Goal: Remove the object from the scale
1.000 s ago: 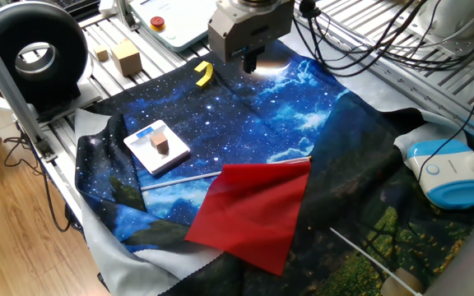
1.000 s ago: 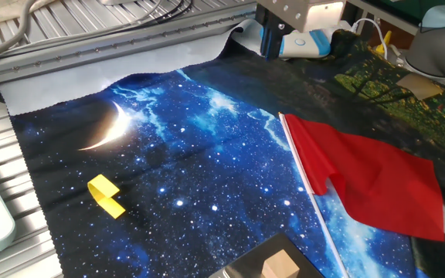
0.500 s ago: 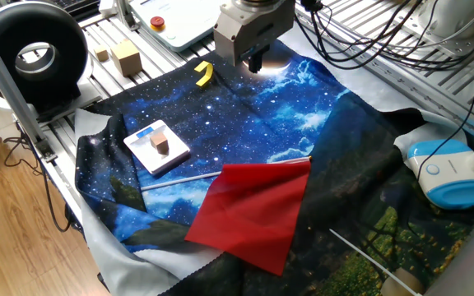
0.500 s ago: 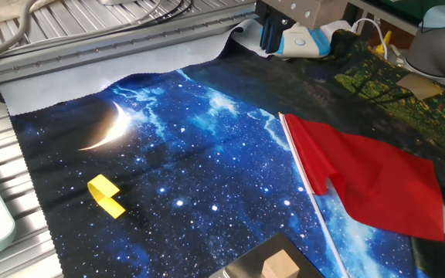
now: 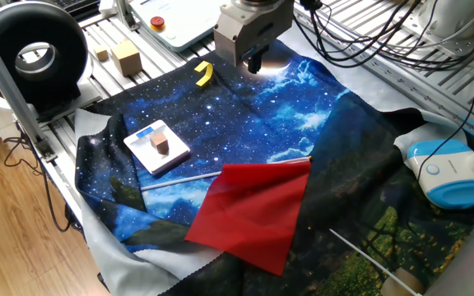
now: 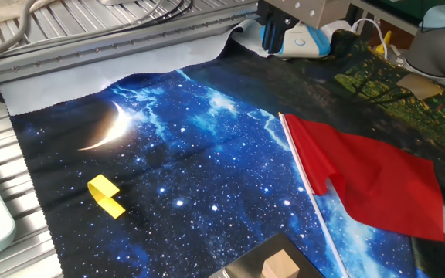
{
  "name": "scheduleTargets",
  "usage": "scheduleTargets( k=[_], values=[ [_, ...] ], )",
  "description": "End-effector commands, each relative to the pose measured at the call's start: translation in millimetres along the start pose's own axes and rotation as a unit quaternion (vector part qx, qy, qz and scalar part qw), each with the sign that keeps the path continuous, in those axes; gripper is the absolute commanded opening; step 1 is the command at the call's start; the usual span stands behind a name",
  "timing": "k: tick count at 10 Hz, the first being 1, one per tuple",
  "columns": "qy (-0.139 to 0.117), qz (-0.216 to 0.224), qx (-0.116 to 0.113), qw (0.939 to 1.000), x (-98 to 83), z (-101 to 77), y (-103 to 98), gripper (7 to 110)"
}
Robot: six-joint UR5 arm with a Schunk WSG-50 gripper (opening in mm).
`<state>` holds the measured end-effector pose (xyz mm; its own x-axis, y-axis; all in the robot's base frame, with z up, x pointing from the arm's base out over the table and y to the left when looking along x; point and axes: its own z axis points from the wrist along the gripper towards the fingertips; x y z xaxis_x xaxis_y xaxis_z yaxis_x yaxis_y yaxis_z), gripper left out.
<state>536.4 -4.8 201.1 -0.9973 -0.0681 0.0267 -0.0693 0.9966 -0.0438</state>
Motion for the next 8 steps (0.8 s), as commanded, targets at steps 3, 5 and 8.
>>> scheduleTargets(
  k=[3, 5, 8],
  values=[
    [-0.014, 0.032, -0.031, 0.9989, -9.8, 4.8, 15, 7],
    [-0.011, 0.053, -0.053, 0.9971, -8.6, 0.5, 23, 7],
    [-0.004, 0.07, -0.07, 0.9951, -6.3, 0.7, 32, 7]
  ],
)
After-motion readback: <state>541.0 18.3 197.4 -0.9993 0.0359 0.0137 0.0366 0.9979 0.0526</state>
